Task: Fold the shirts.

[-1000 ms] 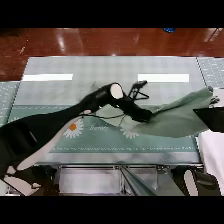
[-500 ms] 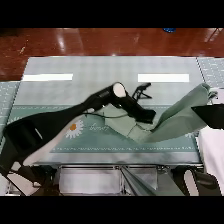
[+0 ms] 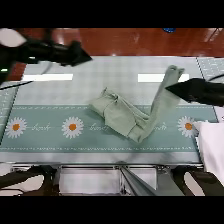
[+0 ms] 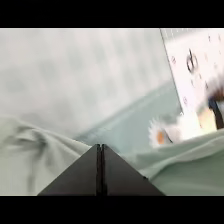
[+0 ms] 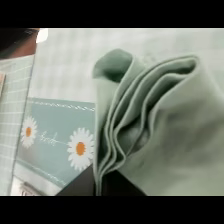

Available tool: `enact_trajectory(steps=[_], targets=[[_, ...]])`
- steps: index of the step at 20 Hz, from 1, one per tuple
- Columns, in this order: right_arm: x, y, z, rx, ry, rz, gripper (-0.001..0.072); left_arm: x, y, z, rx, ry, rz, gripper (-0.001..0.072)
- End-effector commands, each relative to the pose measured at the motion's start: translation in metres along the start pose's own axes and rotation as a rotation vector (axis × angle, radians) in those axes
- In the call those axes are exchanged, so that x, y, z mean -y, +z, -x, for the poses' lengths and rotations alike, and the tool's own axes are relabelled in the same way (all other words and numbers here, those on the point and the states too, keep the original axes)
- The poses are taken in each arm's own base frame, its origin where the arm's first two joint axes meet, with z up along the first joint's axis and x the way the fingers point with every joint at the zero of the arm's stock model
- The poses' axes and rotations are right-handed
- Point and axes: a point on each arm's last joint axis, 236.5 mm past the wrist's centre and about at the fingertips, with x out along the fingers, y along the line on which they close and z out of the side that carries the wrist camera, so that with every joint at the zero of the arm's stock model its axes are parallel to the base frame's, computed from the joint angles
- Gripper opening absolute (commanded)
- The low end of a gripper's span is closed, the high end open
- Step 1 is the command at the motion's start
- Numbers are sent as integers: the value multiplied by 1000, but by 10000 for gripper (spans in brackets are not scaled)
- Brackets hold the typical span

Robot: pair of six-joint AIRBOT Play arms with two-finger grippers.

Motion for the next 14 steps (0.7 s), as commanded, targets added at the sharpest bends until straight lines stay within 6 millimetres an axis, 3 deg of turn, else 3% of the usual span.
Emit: enact_trajectory(steps=[1,3,5,9,12,13,14], targets=[[-4,4,-78,-60,54,-9,21,-48,4,102,144,182,43,21],[-10,6,-129,-96,73,-31,21,-45,-18,135,200,209,74,21],[-20,3,-178,-154,94,-32,21,-37,-39,148,252,224,53,21],[-28,-16,-261,-264,101,-35,22,-36,-101,141,229,223,63,21],[-7,-23,-303,-260,60,-112,25,-40,-139,131,170,214,96,21],[0,-28,-310,-269,51,-142,128,-42,-145,130,166,214,102,21],[4,-35,-314,-294,48,-153,407,-44,-148,128,161,215,107,21]])
